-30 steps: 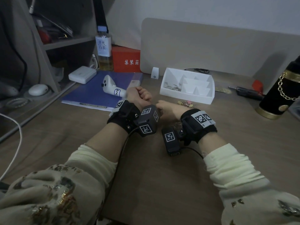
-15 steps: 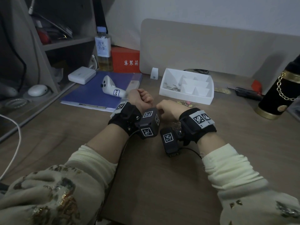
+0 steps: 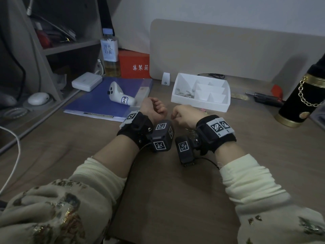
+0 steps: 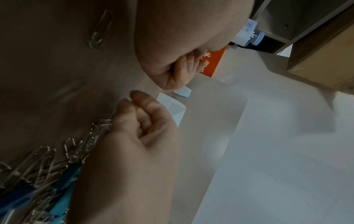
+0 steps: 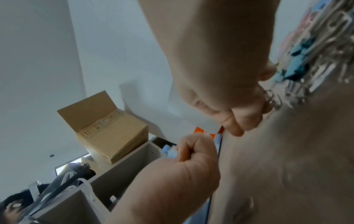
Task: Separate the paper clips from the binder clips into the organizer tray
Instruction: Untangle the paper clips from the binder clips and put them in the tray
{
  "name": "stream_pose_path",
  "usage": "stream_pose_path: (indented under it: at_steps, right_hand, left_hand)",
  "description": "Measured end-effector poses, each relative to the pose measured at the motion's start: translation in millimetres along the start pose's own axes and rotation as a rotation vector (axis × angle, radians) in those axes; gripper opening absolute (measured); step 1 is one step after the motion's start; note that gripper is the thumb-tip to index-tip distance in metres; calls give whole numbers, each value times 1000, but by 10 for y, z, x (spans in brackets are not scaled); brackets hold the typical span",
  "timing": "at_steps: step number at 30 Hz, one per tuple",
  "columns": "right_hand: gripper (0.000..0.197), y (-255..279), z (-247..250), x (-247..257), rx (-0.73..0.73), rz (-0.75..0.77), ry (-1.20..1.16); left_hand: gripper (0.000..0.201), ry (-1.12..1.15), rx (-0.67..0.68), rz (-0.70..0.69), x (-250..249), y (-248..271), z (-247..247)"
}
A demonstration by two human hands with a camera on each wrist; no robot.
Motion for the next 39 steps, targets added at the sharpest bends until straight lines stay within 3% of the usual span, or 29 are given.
stream_pose_path:
  at_steps: [5, 9, 11, 14, 18, 19, 20, 22, 25, 27, 28, 31, 35, 39]
  right_hand:
    - [19, -33, 139, -95, -243, -31, -253]
    - [16, -18, 220, -7, -482, 43, -422]
    - [13, 3, 230, 55, -509, 86, -521]
    - [13, 6, 206, 113, -481, 110, -574]
    - [11, 0, 178, 108, -455, 129, -599]
    - [11, 1, 180, 106, -462, 135, -595]
    - [11, 8, 185, 106, -469, 140, -580]
    - [12, 11, 193, 96, -479, 148, -566]
    - [11, -5, 186, 68, -493, 153, -543]
    - [11, -25, 179, 47, -525, 157, -498]
    - [10, -31, 178, 39, -535, 156, -474]
    - [9, -31, 159, 16, -386, 144, -389]
    - [12, 49, 29, 17, 159, 126, -261]
    - [30, 135, -29, 73, 421, 145, -232]
  left_hand:
    - [39, -59, -34, 17, 51, -12, -22]
    - [34, -120, -84, 37, 157, -81, -45]
    - [25, -264, -108, 3, 209, 13, -80]
    - [36, -431, 20, -26, 259, 82, -110]
    - [5, -862, -47, -310, 236, -49, -43]
    - [6, -828, -47, -294, 218, -104, -42]
    - [15, -648, -12, -191, 224, -108, -41]
    - [33, -418, 153, -121, 267, -63, -70]
    - [36, -315, 52, -101, 228, -13, -68]
    - [28, -166, -40, 12, 196, -23, -62]
    - [26, -154, -53, -7, 182, 0, -62]
    - [33, -53, -39, -32, 65, 10, -34]
    - [39, 83, -19, -54, -126, -23, 59]
    - [21, 99, 24, -73, -124, 22, 28]
Point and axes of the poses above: each hand's wrist, its own y-axis away from the middle knuckle, its own z-axis out of the back of the hand, x = y × z, the point moved 2 cm from there along -y, towards the middle knuckle, and after that the axes turned 2 degrees about z, right-handed, at the moved point
